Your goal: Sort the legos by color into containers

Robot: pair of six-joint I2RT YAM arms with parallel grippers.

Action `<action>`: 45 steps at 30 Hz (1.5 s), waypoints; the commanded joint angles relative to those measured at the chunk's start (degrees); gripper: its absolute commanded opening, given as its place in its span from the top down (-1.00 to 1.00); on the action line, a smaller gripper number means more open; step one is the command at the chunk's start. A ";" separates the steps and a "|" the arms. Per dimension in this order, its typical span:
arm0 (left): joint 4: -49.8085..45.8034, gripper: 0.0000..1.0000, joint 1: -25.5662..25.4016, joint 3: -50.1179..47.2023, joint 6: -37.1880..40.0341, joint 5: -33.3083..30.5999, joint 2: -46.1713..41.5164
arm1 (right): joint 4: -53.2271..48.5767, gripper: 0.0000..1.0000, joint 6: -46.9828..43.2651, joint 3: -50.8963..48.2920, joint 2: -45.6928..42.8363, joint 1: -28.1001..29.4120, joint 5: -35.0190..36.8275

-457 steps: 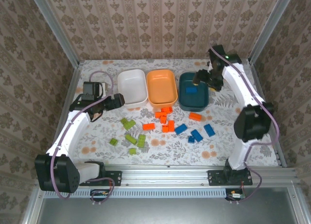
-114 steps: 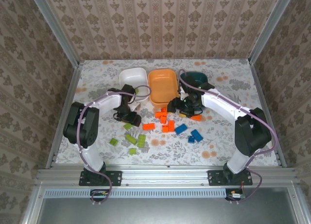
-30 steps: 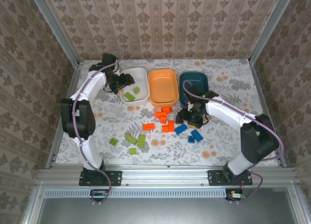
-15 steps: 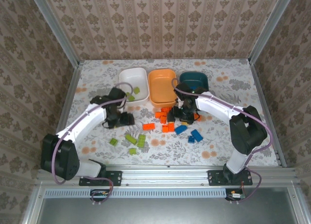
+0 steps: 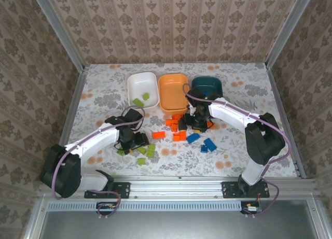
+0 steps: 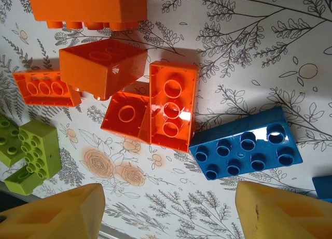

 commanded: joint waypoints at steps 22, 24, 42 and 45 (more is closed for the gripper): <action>8.49 0.54 5.29 -5.14 -1.82 3.63 6.76 | -0.76 -0.37 -0.36 -1.93 -3.28 0.04 -0.10; 7.90 0.64 5.95 -4.51 -1.00 3.68 6.52 | -0.80 -0.37 -0.37 -2.13 -3.61 0.04 0.06; 2.30 0.71 18.35 24.08 13.32 5.14 5.46 | -0.55 -0.37 -1.15 -2.31 -3.13 -0.05 -0.13; 2.23 0.70 19.21 31.53 15.59 5.91 12.76 | -0.57 -0.37 -0.86 -2.65 -3.72 -0.05 0.22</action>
